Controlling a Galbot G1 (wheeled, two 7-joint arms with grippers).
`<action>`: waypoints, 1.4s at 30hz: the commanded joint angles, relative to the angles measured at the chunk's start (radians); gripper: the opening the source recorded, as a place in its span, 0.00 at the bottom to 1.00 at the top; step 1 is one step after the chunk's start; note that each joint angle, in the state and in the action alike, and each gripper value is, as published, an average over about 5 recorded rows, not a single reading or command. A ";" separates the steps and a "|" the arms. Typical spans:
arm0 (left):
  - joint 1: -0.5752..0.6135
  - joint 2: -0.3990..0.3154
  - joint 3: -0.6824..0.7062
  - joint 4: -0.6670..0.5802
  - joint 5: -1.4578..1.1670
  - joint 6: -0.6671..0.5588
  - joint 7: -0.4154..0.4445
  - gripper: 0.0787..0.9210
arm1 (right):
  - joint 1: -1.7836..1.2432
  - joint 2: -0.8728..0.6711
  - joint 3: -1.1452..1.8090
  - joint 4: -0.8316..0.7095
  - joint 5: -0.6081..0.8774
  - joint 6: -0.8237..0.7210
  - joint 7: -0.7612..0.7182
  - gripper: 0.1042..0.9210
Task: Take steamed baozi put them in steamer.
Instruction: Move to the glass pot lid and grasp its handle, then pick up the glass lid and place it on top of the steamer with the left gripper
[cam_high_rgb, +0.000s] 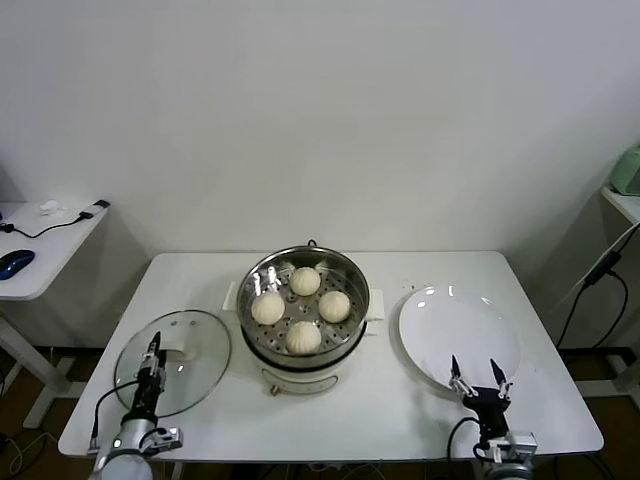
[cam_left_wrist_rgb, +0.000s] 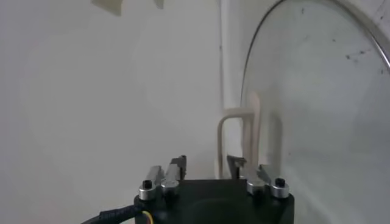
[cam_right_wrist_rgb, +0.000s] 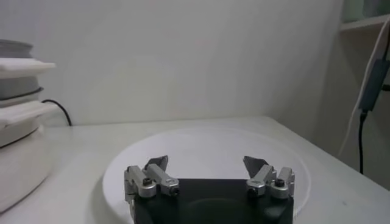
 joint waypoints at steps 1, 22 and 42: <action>-0.015 -0.004 0.002 0.043 0.003 -0.005 -0.010 0.46 | 0.006 0.005 -0.005 0.001 -0.020 -0.001 -0.001 0.88; 0.071 0.025 -0.043 -0.197 -0.084 -0.033 0.034 0.06 | 0.005 -0.007 -0.004 0.018 -0.030 -0.018 -0.014 0.88; 0.123 0.126 -0.014 -0.786 -0.210 0.377 0.493 0.06 | 0.014 -0.016 0.006 0.069 -0.144 -0.093 0.016 0.88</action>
